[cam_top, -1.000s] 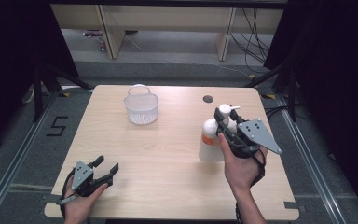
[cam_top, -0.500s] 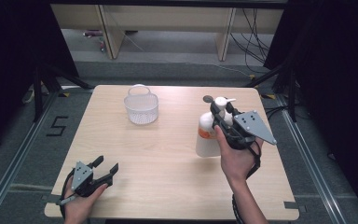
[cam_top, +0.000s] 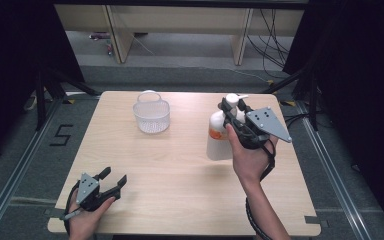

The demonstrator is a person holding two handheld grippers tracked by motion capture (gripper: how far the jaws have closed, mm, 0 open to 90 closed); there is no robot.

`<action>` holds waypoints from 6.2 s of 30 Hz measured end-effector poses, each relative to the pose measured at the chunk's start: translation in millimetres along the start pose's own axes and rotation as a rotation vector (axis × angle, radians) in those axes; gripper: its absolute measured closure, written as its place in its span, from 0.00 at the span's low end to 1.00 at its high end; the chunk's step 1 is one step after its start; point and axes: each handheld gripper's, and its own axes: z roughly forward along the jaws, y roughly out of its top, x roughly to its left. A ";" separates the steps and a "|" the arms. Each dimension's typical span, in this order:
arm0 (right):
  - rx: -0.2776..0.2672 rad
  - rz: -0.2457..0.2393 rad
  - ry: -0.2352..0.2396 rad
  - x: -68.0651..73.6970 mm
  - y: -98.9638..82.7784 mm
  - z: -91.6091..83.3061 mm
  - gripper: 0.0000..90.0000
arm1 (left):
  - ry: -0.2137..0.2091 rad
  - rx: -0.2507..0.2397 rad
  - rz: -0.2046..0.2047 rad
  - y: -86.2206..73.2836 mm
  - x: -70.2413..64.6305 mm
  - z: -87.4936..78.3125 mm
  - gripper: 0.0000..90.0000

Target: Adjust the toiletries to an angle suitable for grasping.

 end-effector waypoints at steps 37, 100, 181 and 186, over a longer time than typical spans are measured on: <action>-0.056 -0.006 0.053 18.2 3.3 62.5 0.67 | 0.007 0.008 -0.013 0.0 0.7 -2.9 0.35; -0.034 0.008 0.084 43.9 15.8 156.1 0.67 | -0.001 -0.013 -0.022 -0.9 2.0 -2.5 0.35; 0.033 0.035 0.139 86.6 18.3 228.6 0.67 | 0.002 -0.009 -0.043 -0.9 4.1 -5.6 0.35; 0.035 0.028 0.140 89.0 17.1 232.2 0.67 | -0.002 -0.009 -0.065 -1.4 2.9 -5.5 0.35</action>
